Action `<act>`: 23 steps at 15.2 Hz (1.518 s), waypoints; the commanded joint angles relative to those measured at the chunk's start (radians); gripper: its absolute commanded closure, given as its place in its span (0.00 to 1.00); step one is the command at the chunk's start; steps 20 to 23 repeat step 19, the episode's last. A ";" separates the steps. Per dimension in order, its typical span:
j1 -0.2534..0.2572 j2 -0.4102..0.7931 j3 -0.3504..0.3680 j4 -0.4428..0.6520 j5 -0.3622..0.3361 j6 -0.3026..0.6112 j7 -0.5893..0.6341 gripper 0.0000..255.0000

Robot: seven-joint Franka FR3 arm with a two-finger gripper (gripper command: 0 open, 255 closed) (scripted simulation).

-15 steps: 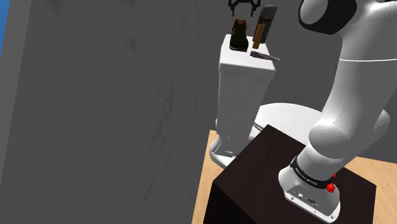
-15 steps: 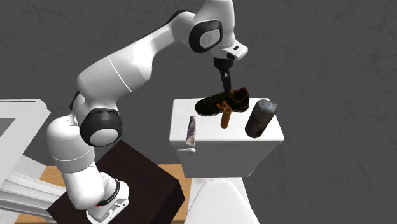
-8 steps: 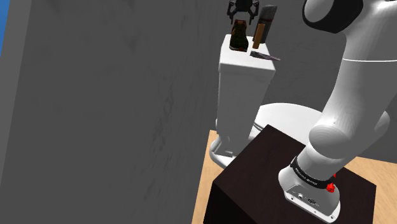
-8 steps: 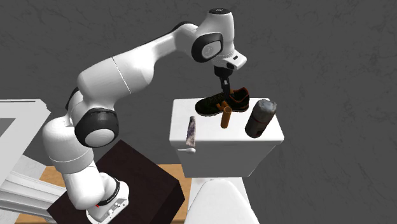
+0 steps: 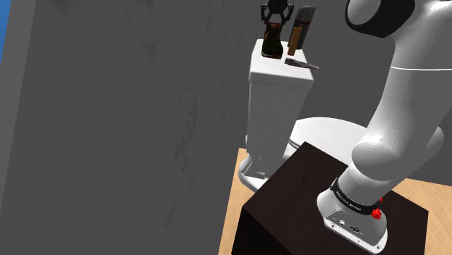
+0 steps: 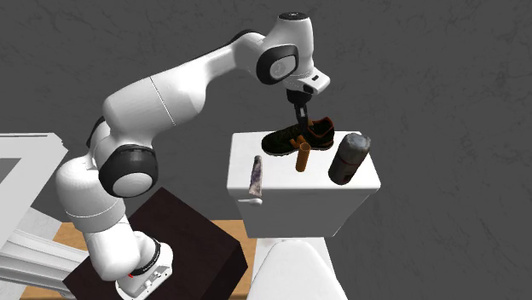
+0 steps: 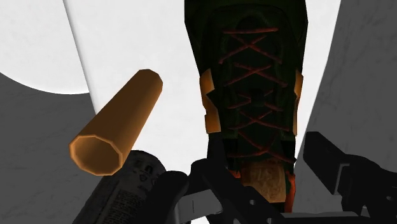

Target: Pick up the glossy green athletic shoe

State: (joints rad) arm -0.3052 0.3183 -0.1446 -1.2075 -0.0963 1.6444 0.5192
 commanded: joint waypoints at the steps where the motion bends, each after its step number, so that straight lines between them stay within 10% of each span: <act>1: 0.001 0.001 0.001 -0.004 0.001 -0.002 0.000 1.00; 12: -0.029 0.109 0.022 0.304 0.007 -0.201 -0.022 1.00; 18: -0.090 0.296 0.116 0.704 -0.037 -0.412 -0.032 1.00; 23: -0.090 0.295 0.117 0.702 -0.038 -0.411 -0.032 1.00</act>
